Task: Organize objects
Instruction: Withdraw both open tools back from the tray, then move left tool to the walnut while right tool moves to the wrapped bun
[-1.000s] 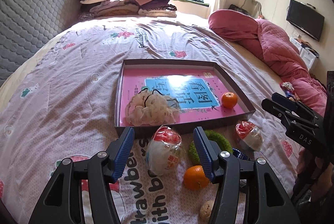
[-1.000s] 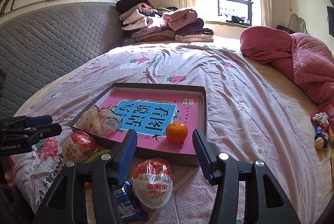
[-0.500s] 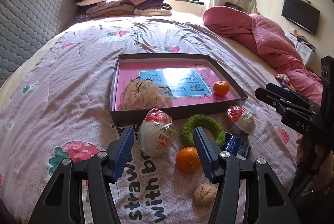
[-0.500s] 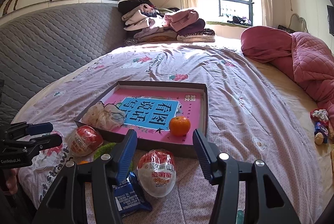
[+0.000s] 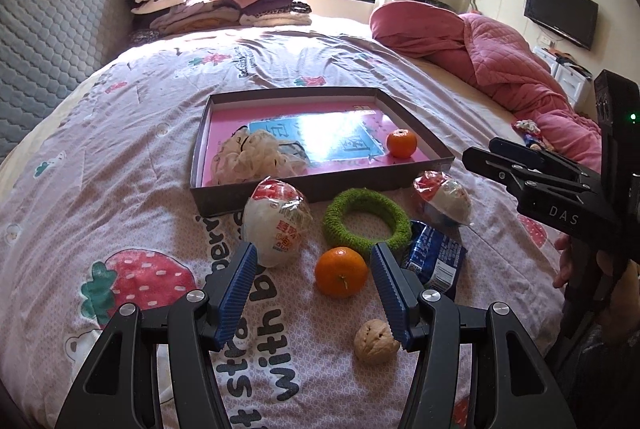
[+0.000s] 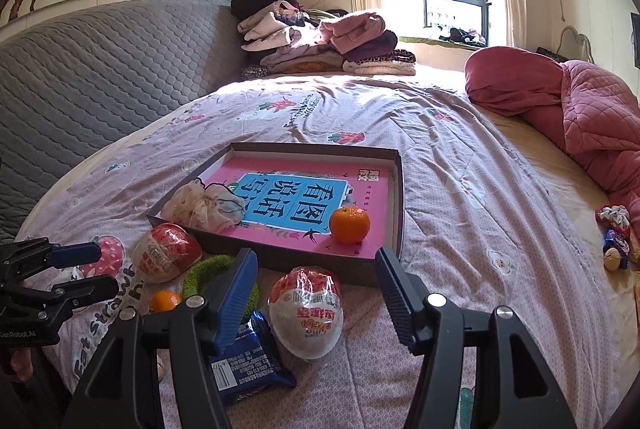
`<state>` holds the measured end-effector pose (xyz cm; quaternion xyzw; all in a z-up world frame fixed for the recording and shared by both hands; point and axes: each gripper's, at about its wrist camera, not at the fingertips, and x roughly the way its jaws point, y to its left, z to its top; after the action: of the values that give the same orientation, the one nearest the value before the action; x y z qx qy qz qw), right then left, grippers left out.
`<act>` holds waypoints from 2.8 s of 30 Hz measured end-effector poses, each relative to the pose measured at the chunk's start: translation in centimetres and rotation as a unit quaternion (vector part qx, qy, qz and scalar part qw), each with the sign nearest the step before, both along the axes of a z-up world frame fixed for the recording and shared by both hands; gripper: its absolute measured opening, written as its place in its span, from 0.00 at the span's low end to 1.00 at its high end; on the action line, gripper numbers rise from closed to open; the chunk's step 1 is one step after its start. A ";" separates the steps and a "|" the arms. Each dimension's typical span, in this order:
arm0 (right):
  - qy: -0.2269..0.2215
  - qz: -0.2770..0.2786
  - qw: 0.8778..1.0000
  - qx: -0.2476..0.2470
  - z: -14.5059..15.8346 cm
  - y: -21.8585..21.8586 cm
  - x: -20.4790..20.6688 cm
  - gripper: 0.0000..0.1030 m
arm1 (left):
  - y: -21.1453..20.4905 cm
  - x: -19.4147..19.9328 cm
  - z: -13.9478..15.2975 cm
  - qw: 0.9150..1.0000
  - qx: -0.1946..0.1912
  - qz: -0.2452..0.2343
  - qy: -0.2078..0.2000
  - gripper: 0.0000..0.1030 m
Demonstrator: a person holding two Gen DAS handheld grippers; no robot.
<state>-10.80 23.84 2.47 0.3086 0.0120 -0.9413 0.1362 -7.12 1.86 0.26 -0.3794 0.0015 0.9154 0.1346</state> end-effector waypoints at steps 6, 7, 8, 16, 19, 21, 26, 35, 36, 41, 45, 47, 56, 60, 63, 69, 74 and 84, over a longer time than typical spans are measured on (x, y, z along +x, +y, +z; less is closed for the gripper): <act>-0.001 -0.001 1.000 0.001 -0.2 0.0 0.4 0.59 | 0.7 0.7 -0.8 1.000 -0.005 -0.011 -0.009 0.59; -0.002 -0.001 1.000 0.001 -0.3 0.0 0.5 0.59 | 0.8 0.8 -1.0 1.000 -0.007 -0.014 -0.010 0.59; -0.002 -0.002 1.000 0.001 -0.3 0.0 0.5 0.59 | 0.9 0.9 -1.2 1.000 -0.008 -0.016 -0.011 0.59; -0.005 0.000 1.000 0.006 -0.5 -0.1 0.8 0.59 | 1.8 1.5 -2.4 0.999 -0.012 -0.029 -0.031 0.59; -0.007 0.000 1.000 0.009 -0.7 -0.2 0.9 0.59 | 2.1 1.7 -2.8 0.999 -0.012 -0.032 -0.036 0.59; -0.009 0.000 1.000 0.011 -0.8 -0.3 0.9 0.59 | 2.3 1.9 -3.0 0.999 -0.014 -0.035 -0.039 0.59; -0.010 0.000 1.000 0.013 -1.0 -0.3 0.9 0.59 | 2.6 2.1 -3.3 0.998 -0.013 -0.040 -0.044 0.59; -0.016 0.003 1.000 0.017 -1.4 -0.7 1.4 0.59 | 3.0 2.6 -3.6 0.998 -0.019 -0.041 -0.049 0.59; -0.016 0.004 1.000 0.017 -1.4 -0.7 1.5 0.59 | 3.0 2.7 -3.6 0.998 -0.019 -0.041 -0.050 0.59; -0.019 0.004 1.000 0.018 -1.6 -0.8 1.6 0.59 | 3.2 2.9 -3.9 0.997 -0.019 -0.042 -0.054 0.59; -0.020 0.003 1.000 0.019 -1.7 -0.7 1.7 0.59 | 3.3 3.1 -4.1 0.997 -0.019 -0.042 -0.059 0.59; -0.020 0.004 1.000 0.019 -1.7 -0.7 1.7 0.59 | 3.5 3.3 -4.3 0.997 -0.019 -0.043 -0.061 0.59; -0.022 0.003 0.999 0.025 -2.1 -0.8 1.5 0.59 | 4.0 3.4 -5.1 0.996 -0.021 -0.046 -0.073 0.59; -0.026 0.004 0.999 0.027 -2.4 -0.9 1.3 0.59 | 4.3 3.4 -5.5 0.996 -0.021 -0.047 -0.077 0.59; -0.029 0.004 0.999 0.027 -2.7 -0.9 1.2 0.59 | 4.3 3.3 -5.8 0.996 -0.018 -0.046 -0.080 0.59; -0.035 0.002 0.999 0.030 -3.3 -1.1 0.8 0.59 | 4.0 2.9 -6.1 0.996 -0.008 -0.033 -0.079 0.59; -0.039 0.000 0.999 0.033 -3.7 -1.2 0.4 0.59 | 4.1 2.6 -6.3 0.997 -0.005 -0.027 -0.076 0.59; -0.051 -0.003 0.998 0.032 -4.5 -1.4 -0.6 0.59 | 4.4 2.1 -6.6 0.997 -0.004 -0.024 -0.071 0.59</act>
<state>-11.44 22.46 -1.98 0.3605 0.0345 -0.9239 0.1234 -5.01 6.31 -6.35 -0.4440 0.0051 0.8825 0.1548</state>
